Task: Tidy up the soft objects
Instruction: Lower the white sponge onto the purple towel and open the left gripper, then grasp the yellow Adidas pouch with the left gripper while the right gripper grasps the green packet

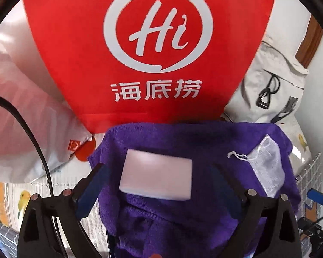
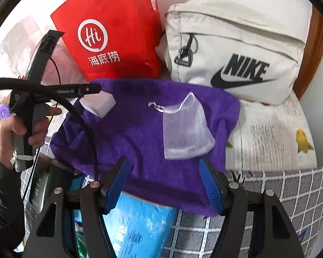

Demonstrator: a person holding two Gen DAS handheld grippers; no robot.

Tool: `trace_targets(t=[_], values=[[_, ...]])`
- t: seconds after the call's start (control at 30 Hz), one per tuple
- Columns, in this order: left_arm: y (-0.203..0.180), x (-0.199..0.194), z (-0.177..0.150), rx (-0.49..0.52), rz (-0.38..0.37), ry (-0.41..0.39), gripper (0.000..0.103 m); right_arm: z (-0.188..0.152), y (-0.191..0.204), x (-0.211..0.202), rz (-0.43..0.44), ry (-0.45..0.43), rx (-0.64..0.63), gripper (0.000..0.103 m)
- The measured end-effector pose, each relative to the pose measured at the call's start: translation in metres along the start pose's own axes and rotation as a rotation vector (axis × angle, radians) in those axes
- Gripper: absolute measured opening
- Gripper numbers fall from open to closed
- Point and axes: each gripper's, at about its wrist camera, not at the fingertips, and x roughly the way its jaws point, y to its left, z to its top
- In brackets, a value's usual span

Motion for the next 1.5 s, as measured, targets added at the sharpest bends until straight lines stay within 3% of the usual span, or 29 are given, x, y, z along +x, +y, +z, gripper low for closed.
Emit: trace_targets(t=[0.17,0.23,0.43,0.6,0.8,1.1,1.5], values=[[0.006,-0.02,-0.014,-0.006,-0.006,-0.006,0.097,-0.014,0.015,-0.016,-0.031,-0.018,-0.036,0.067],[0.003,-0.033,-0.023,0.014,0.002,-0.029,0.097,-0.025,0.025,-0.031,-0.042,-0.064,-0.053,0.067],[0.006,-0.078,-0.055,0.047,0.001,-0.085,0.097,-0.056,0.045,-0.067,0.071,-0.123,-0.057,0.079],[0.008,-0.12,-0.092,0.052,-0.028,-0.127,0.097,-0.093,0.064,-0.09,0.017,-0.129,-0.051,0.079],[0.006,-0.152,-0.15,0.078,0.001,-0.139,0.097,-0.145,0.08,-0.109,0.092,-0.146,-0.069,0.079],[0.009,-0.177,-0.224,0.036,-0.012,-0.146,0.097,-0.202,0.102,-0.069,0.124,-0.074,-0.143,0.079],[0.021,-0.174,-0.26,0.018,-0.03,-0.118,0.097,-0.203,0.114,-0.018,0.239,-0.016,-0.115,0.079]])
